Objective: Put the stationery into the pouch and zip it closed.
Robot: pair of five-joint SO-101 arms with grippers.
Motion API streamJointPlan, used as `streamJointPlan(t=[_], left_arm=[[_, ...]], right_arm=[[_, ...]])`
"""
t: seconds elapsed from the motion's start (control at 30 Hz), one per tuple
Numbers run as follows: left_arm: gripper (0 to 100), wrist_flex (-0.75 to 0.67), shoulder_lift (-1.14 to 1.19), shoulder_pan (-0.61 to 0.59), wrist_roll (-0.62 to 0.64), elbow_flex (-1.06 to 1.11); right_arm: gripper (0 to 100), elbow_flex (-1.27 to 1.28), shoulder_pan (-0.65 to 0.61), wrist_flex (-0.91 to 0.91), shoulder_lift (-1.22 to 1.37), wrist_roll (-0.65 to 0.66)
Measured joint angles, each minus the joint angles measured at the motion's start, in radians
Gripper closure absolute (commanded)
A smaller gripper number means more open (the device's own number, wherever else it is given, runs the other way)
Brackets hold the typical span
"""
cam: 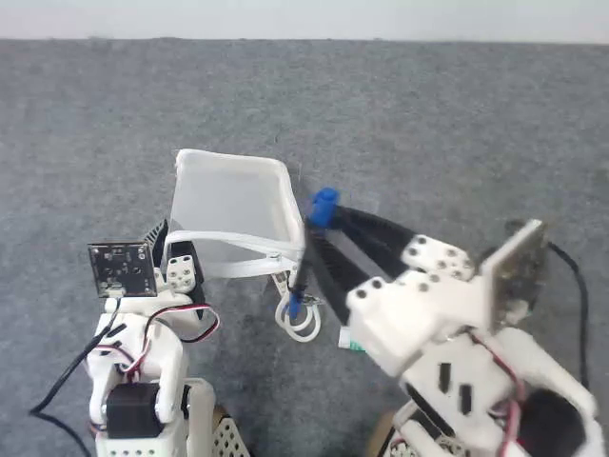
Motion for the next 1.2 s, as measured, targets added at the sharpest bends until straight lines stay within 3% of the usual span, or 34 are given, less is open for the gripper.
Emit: streamJointPlan(t=[0.3, 0.63, 0.97, 1.2], left_arm=[[99, 0.000, 0.000, 0.000, 0.000, 0.000], [99, 0.000, 0.000, 0.000, 0.000, 0.000], [99, 0.000, 0.000, -0.002, 0.000, 0.000], [99, 0.000, 0.000, -0.003, 0.000, 0.000]], right_arm=[[99.2, 0.334, -0.084, -0.476, 0.012, 0.012], [99.2, 0.617, -0.091, -0.931, 0.012, 0.236], [99.2, 0.890, -0.146, -1.258, 0.012, 0.502], [99.2, 1.026, -0.213, -1.293, 0.012, 0.608]])
